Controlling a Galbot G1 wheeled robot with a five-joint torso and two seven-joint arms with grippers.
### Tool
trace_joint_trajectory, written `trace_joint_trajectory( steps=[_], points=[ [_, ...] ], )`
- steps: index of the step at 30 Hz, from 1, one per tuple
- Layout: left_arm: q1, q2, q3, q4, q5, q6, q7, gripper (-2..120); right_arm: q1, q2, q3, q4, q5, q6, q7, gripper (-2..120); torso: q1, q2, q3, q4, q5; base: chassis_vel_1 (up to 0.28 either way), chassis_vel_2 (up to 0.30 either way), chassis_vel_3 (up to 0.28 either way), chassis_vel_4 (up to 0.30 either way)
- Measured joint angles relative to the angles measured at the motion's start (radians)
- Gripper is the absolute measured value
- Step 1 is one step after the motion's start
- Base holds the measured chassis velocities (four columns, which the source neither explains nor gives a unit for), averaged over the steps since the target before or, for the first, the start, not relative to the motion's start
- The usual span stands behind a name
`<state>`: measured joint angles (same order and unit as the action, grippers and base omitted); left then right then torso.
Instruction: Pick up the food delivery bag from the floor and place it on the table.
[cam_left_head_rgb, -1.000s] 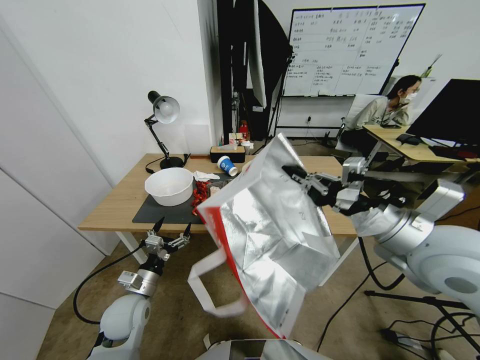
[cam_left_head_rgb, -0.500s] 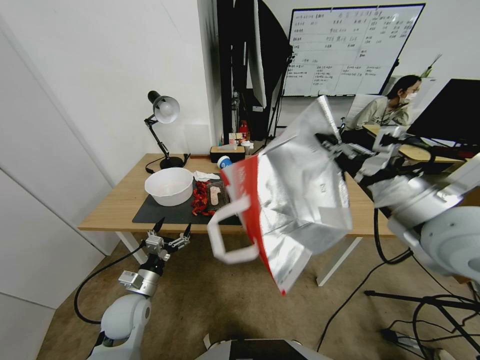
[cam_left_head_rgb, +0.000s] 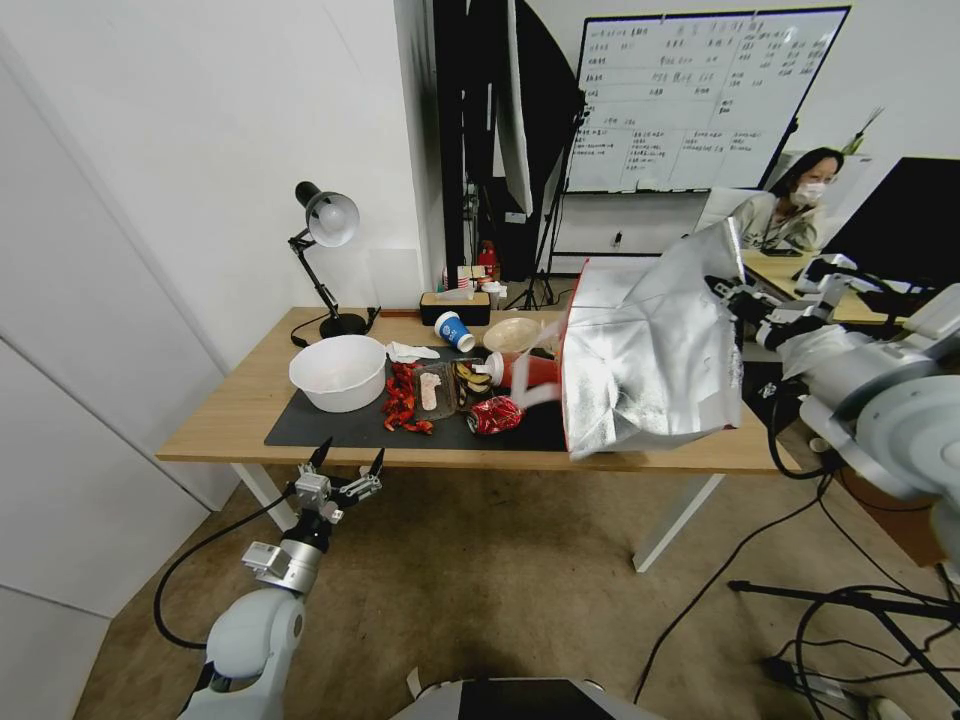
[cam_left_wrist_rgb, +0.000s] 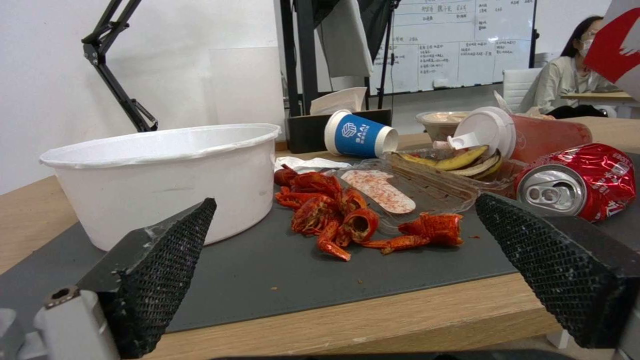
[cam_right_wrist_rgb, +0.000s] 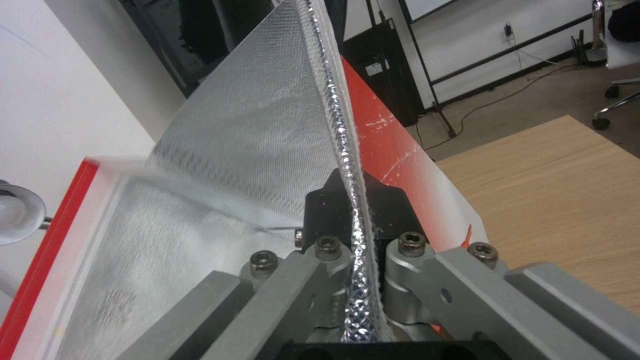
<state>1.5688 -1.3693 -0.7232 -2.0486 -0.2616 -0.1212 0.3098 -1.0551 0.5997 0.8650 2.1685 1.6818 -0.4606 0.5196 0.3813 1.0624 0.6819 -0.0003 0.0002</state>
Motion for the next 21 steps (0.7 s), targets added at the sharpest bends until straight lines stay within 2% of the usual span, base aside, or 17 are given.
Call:
trace_joint_trajectory(
  steps=[6,18,21],
  points=[
    [0.000,-0.002,0.007,0.000,0.008,0.000,0.000,100,0.020,-0.015,-0.020,-0.087,-0.044,-0.002,-0.076,0,0.000,0.000,0.000,0.0003,-0.0002,0.000,0.000,0.000,0.000],
    [0.001,-0.004,0.014,0.002,0.017,0.002,0.000,100,0.027,-0.023,-0.035,-0.179,-0.082,-0.022,-0.125,0,0.000,0.000,0.000,0.0001,-0.0001,0.000,0.000,0.000,0.000],
    [-0.004,-0.006,0.025,0.006,0.025,0.003,0.001,100,0.029,-0.028,-0.042,-0.210,-0.108,-0.021,-0.179,0,0.000,0.000,0.000,0.0004,0.0000,0.000,0.000,0.000,0.000]
  ],
)
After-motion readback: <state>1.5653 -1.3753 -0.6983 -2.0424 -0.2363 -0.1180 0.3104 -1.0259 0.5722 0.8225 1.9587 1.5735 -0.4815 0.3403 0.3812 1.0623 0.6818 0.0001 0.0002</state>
